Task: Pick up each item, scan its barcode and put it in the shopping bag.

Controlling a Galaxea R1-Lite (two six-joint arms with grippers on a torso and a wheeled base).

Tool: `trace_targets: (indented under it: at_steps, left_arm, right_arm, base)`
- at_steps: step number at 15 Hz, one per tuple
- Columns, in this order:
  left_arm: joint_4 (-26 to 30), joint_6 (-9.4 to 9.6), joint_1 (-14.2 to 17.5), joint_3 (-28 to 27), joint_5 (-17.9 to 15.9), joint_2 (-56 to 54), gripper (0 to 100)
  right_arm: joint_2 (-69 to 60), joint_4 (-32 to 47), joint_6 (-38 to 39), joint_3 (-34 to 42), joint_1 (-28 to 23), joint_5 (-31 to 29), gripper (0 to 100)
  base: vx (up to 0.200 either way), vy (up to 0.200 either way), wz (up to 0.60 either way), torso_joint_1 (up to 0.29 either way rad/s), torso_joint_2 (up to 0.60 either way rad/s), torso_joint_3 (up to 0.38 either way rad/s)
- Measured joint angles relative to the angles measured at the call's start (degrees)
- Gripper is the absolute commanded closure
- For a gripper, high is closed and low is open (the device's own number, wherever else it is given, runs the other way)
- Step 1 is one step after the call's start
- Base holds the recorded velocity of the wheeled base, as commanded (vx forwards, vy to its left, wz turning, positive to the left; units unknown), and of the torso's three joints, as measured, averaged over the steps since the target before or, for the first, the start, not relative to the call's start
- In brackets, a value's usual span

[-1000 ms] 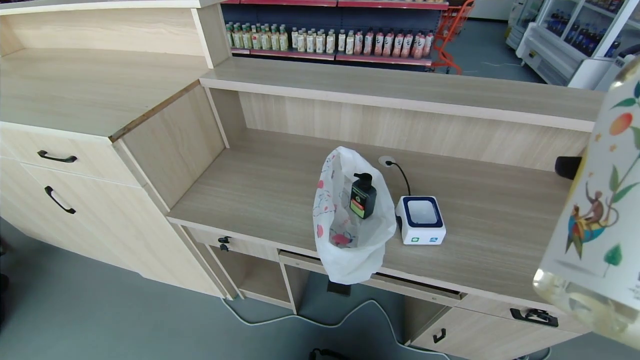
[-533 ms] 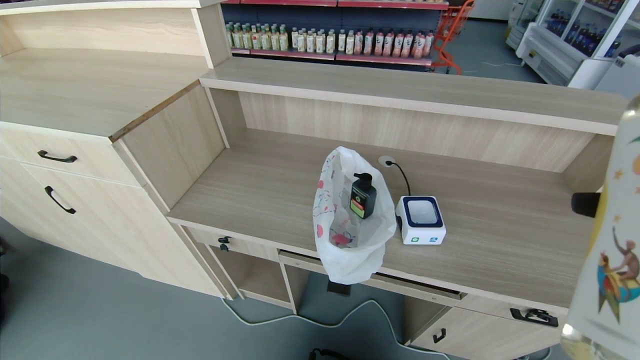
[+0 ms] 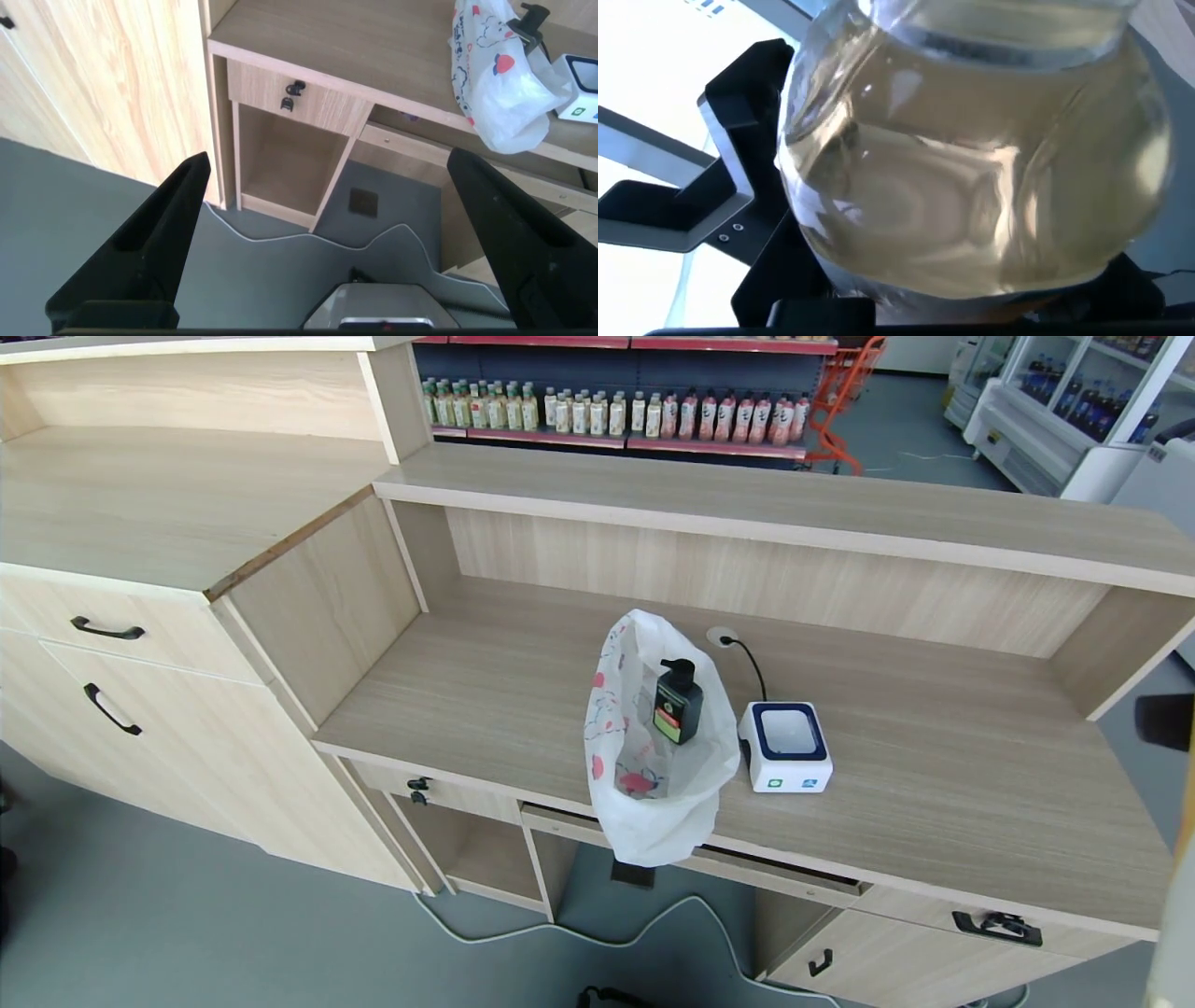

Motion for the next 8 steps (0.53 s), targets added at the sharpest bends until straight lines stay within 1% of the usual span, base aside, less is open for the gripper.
trace_targets:
  at_steps: [2, 6, 8]
  left_arm:
    - [0.0, 0.02, 0.0, 0.0, 0.0, 0.0, 0]
    - [0.0, 0.00, 0.0, 0.0, 0.0, 0.0, 0]
    - [0.0, 0.00, 0.0, 0.0, 0.0, 0.0, 0]
  right_arm:
    - [-0.7, 2.0, 0.0, -0.1, 0.0, 0.1, 100]
    - [-2.0, 2.5, 0.0, 0.0, -0.4, -0.3, 100]
    - [-2.5, 2.5, -0.9, 0.2, -1.7, -0.6, 100]
  base:
    - [0.000, 0.000, 0.00, 0.000, 0.00, 0.000]
    - [0.000, 0.000, 0.00, 0.000, 0.00, 0.000]
    - [0.000, 0.000, 0.00, 0.000, 0.00, 0.000]
